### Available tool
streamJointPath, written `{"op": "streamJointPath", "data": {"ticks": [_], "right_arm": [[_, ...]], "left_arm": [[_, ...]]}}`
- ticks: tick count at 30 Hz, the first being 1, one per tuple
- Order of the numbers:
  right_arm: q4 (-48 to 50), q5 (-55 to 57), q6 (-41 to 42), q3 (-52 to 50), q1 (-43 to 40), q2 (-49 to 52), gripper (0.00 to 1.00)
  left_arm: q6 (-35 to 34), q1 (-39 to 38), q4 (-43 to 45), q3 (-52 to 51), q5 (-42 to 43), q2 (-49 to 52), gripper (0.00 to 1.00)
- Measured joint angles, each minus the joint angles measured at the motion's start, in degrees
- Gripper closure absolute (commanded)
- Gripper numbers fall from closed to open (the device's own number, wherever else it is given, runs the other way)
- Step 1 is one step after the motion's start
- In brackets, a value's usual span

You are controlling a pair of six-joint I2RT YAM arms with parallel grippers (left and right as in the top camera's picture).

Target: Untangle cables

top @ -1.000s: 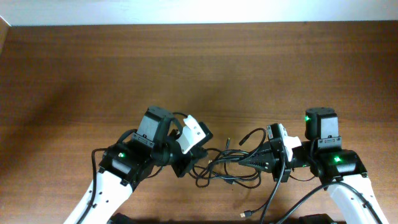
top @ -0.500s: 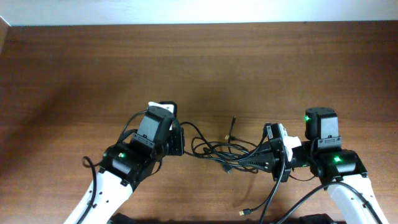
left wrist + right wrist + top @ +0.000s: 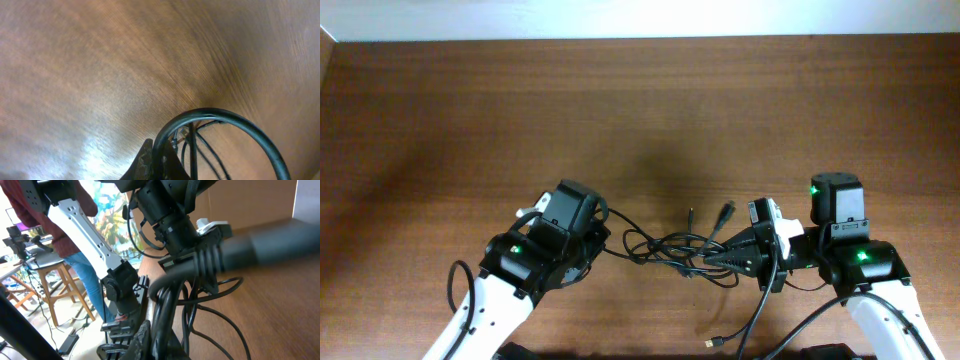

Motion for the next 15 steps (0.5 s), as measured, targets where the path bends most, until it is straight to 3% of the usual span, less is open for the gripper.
{"op": "streamJointPath", "data": {"ticks": [4, 9, 11, 15], "right_arm": [[0.02, 0.0, -0.02, 0.0, 0.0, 0.0, 0.96], [0.02, 0.0, -0.04, 0.0, 0.0, 0.0, 0.96], [0.0, 0.0, -0.02, 0.0, 0.0, 0.0, 0.96], [0.0, 0.0, -0.02, 0.0, 0.0, 0.0, 0.96]], "left_arm": [[-5.95, 0.02, -0.57, 0.0, 0.39, 0.0, 0.5], [-6.27, 0.07, -0.57, 0.0, 0.37, 0.0, 0.11], [-3.23, 0.07, -0.59, 0.0, -0.15, 0.0, 0.02], [9.14, 0.07, -0.33, 0.0, -3.02, 0.0, 0.01]]}}
